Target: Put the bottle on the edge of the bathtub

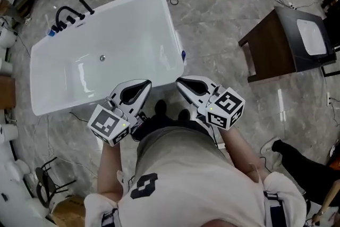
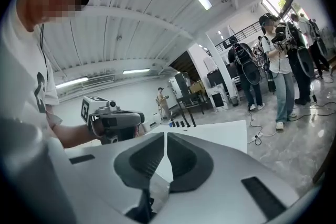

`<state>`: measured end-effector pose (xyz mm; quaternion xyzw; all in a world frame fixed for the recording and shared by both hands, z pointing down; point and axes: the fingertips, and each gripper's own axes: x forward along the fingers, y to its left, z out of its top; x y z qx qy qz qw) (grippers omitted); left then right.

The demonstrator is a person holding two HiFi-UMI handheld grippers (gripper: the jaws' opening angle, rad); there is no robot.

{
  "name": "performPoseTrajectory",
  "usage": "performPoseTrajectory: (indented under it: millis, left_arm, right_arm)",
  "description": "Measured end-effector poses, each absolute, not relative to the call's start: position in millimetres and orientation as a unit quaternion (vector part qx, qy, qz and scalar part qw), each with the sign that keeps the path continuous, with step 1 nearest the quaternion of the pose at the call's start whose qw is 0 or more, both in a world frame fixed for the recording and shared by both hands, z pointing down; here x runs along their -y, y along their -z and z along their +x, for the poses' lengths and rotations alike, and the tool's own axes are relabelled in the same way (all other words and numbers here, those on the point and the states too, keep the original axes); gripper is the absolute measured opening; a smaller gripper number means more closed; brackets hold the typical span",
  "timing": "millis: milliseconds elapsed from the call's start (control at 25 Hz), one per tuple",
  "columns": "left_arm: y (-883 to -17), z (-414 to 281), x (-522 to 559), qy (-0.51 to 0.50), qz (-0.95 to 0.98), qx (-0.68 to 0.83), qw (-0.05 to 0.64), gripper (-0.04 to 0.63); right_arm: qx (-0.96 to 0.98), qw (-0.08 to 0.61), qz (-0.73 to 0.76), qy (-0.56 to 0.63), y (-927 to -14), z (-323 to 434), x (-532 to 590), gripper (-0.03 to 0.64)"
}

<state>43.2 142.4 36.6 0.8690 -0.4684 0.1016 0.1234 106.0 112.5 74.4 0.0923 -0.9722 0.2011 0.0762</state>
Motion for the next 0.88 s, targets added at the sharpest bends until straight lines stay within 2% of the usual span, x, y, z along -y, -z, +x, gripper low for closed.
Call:
performPoseTrajectory:
  millis: [400,880]
  left_arm:
    - [-32.6,-15.3,-167.2,-0.076,0.878,0.464,0.090,0.055]
    - [-34.1,-113.1,-215.9,-0.030,0.905,0.410,0.113,0.055]
  right_arm:
    - [0.976,0.079,0.101,-0.178,-62.3,45.7,-142.6,0.038]
    - [0.971,0.077,0.128,-0.185,-57.5,-66.5,-204.1,0.038]
